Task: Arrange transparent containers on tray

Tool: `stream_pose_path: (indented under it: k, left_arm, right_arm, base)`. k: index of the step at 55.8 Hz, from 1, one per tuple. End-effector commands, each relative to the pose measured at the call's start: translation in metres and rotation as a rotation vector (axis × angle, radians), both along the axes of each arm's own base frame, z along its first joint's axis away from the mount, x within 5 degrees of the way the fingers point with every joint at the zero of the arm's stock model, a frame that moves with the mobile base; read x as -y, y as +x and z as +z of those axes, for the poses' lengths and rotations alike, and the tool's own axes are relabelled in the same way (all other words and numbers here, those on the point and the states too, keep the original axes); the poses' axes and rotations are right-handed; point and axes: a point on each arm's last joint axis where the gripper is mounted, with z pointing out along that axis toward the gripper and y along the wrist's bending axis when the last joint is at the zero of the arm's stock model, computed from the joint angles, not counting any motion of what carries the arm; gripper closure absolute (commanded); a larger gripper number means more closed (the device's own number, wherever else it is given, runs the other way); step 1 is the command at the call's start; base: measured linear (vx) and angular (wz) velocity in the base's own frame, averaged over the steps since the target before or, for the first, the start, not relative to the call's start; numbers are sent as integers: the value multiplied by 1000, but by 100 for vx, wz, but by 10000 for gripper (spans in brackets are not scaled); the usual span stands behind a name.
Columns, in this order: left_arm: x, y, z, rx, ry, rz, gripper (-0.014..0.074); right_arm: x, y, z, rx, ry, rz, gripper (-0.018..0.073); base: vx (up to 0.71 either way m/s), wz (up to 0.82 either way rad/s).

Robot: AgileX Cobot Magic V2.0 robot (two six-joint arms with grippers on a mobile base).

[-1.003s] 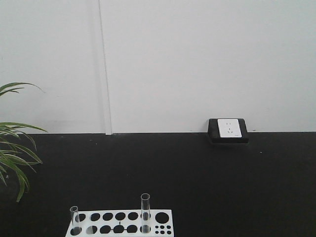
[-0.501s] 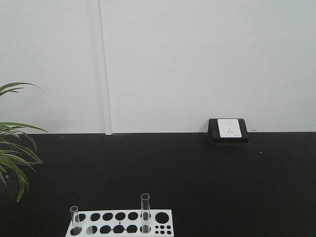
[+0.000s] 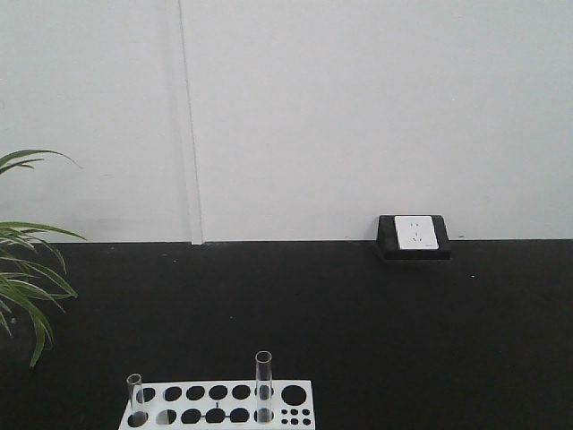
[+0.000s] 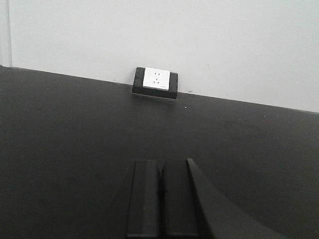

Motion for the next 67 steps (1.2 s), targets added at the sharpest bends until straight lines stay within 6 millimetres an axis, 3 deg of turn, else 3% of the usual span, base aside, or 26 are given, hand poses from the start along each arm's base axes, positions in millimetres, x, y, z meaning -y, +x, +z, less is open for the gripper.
stream_pose_path:
  k: [1,25,31,37,45,56,62,67]
  left_arm:
    - [1,0,-3,63,-16,-15,603]
    - [2,-1,2,118,18,-21,603]
    - [3,-2,10,192,68,-31,603]
    - [5,-4,20,270,244,-39,603]
    - [7,-12,54,367,405,-21,603]
    - [2,-22,131,411,539,64,603]
    - [0,-6,174,373,555,79,603]
    - [1,18,195,331,558,65,603]
  right_arm:
    - [-2,0,7,91,-9,16,571]
    - [-2,-1,11,136,0,26,571]
    - [-4,-2,20,239,83,52,571]
    - [-5,-5,36,342,230,79,571]
    - [-3,-14,71,391,322,82,571]
    - [-2,-22,142,402,321,68,571]
    - [-2,-7,178,391,321,66,571]
    - [-3,13,194,366,307,63,571]
  base:
    - [0,0]
    - [0,0]
    - [0,0]
    - [0,0]
    - [0,0]
    - [0,0]
    - [0,0]
    - [0,0]
